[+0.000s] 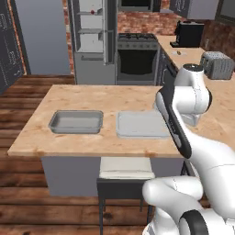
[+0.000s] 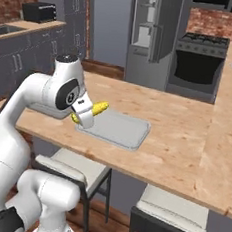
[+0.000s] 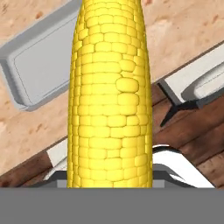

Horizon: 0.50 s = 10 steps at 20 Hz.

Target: Place the cold items (bell pepper and corn) from the fridge in one tupperware on the dining counter. Place the warm items (kebab skewer and hot dog) in the stove area in another tupperware.

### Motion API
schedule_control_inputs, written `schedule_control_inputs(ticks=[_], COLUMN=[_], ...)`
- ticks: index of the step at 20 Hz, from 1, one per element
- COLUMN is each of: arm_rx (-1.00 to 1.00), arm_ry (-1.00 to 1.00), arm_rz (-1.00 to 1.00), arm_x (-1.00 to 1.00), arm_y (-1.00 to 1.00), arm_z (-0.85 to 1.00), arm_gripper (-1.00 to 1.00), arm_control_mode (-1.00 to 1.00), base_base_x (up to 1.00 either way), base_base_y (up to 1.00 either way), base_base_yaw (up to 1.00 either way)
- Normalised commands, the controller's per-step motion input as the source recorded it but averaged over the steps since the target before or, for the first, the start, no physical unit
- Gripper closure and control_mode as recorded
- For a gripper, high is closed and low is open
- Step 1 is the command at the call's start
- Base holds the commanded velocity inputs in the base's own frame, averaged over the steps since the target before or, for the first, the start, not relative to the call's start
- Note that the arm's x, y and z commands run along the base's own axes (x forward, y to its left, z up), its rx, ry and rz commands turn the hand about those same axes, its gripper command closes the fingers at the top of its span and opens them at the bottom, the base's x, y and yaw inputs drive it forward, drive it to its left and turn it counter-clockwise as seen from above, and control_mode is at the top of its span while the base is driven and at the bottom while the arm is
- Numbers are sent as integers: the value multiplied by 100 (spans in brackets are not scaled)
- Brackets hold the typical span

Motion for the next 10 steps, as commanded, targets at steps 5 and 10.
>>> schedule_control_inputs(ticks=[5, 10], arm_rx=[34, 14], arm_ry=[5, 51], arm_rz=[5, 21], arm_x=[53, 99], arm_y=[-37, -23], arm_z=[-4, -31], arm_gripper=[100, 100], arm_control_mode=[-100, -100], base_base_x=[28, 0], base_base_y=[-29, 0], base_base_yaw=[13, 0])
